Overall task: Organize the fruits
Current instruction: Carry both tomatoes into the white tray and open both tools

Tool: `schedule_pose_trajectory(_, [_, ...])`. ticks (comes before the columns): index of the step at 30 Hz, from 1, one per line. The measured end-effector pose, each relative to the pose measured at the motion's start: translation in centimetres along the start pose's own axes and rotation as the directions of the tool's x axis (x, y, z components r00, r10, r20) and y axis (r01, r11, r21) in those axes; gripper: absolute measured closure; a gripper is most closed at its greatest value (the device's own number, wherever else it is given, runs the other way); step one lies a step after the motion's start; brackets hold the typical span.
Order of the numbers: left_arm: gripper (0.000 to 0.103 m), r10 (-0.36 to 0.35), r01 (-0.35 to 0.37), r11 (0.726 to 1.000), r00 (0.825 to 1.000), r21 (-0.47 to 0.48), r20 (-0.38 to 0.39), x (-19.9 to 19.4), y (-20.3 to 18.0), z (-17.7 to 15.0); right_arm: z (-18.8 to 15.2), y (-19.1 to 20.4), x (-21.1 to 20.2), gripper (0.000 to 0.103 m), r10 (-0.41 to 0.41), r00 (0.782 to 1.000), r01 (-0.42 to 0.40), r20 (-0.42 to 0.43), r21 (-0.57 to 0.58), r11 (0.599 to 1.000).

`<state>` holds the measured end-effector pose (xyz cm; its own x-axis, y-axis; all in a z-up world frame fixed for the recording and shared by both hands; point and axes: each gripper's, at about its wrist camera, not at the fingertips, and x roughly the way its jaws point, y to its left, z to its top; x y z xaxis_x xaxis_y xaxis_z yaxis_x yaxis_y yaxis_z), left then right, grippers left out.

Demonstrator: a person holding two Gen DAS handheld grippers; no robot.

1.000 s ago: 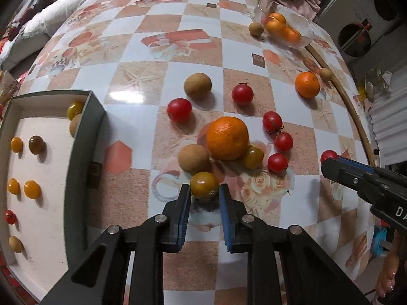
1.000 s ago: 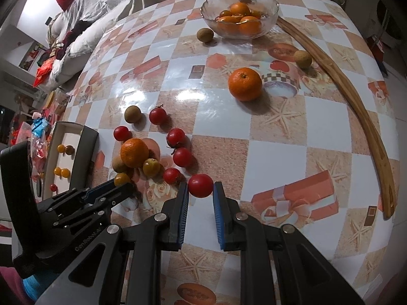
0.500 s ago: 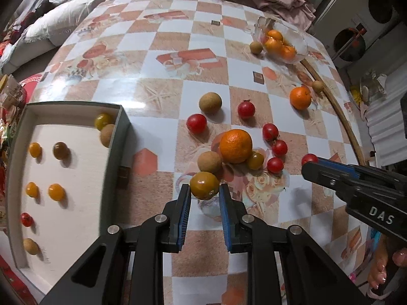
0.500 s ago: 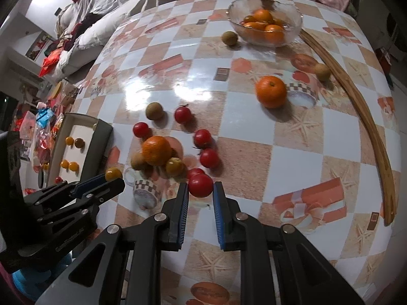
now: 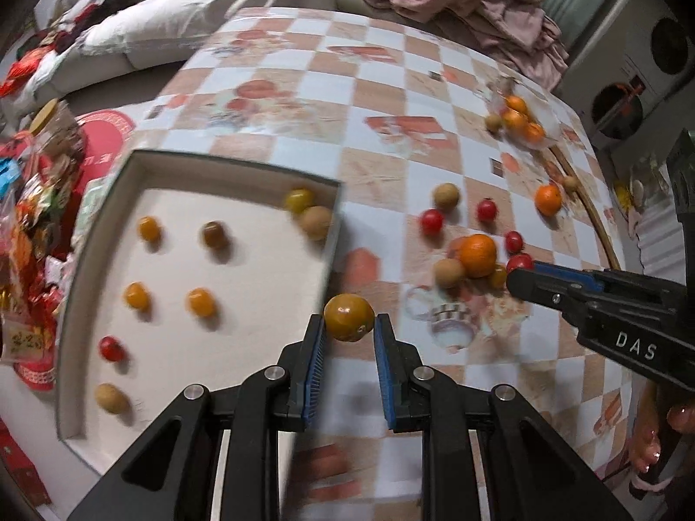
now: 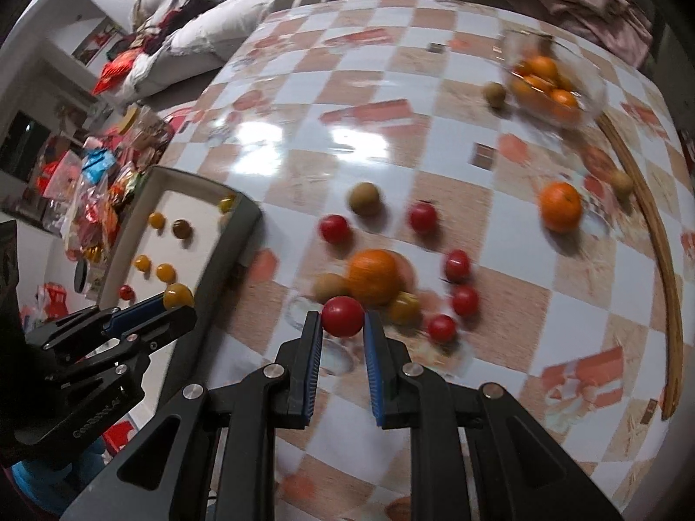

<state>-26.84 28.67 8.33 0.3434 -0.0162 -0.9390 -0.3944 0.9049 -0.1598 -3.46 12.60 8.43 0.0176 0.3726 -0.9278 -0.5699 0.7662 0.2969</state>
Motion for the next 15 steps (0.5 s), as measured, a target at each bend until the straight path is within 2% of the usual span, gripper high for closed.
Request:
schedule_pose_trajectory(8, [0.079,0.055,-0.056,0.994,0.998,-0.096,-0.011,-0.8,5.8,-2.3,1.3,5.5,1.6,0.082,0.038,0.999,-0.041,-0.029,-0.103,0.994])
schedule_pose_trajectory(15, [0.079,0.100,-0.106,0.982,0.994,-0.153,-0.047,0.6,9.5,-4.1,2.5,10.3,4.0,0.082,0.073,0.995,-0.085,-0.072,-0.182,0.980])
